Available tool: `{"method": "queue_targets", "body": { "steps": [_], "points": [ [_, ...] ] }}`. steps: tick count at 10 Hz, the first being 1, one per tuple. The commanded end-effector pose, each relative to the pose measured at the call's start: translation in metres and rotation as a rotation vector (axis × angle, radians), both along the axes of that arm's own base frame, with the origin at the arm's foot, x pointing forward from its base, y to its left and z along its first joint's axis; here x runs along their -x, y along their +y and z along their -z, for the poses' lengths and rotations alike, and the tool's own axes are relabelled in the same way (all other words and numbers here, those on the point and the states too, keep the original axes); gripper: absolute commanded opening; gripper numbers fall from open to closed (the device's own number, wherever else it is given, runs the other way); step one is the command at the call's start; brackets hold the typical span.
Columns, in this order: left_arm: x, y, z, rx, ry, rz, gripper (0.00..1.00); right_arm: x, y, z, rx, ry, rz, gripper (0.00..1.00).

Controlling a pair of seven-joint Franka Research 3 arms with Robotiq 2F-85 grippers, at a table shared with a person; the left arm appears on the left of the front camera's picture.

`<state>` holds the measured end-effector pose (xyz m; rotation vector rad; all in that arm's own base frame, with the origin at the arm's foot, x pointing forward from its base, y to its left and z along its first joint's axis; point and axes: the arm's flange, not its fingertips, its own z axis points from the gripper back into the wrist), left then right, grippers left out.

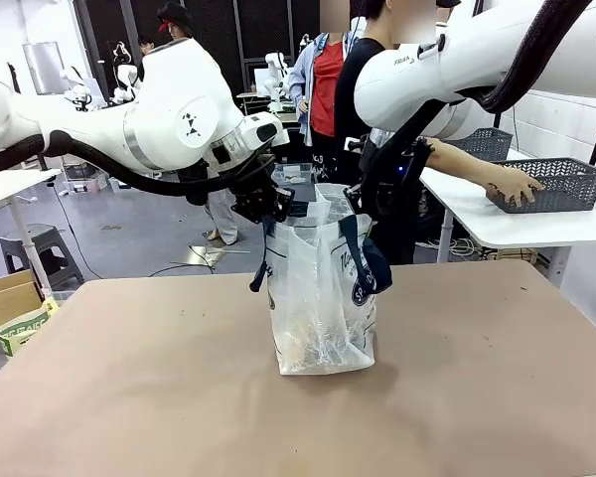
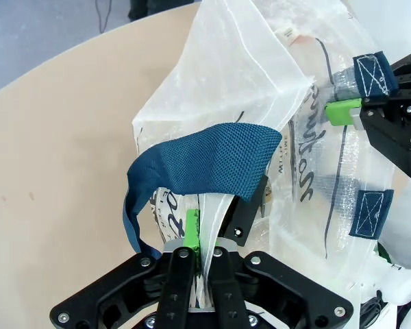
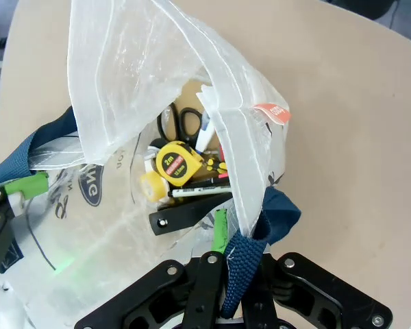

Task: Transfer purchased items from the store into the shopping bag.
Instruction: Move the Reusable shopping bag to the right side of the table.

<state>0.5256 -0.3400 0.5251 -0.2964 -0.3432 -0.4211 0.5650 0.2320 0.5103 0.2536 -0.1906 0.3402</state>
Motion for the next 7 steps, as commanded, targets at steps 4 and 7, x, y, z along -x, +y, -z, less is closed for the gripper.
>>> {"method": "queue_targets", "body": {
  "steps": [4,7],
  "points": [
    [-0.007,-0.008,-0.016,-0.052,-0.113,-0.066,0.00,-0.004,0.029,-0.024,-0.091,0.050,0.102,0.00],
    [-0.011,-0.013,-0.010,0.047,-0.067,-0.019,0.00,-0.014,0.038,-0.026,-0.093,0.080,0.144,0.00]
  ]
}}
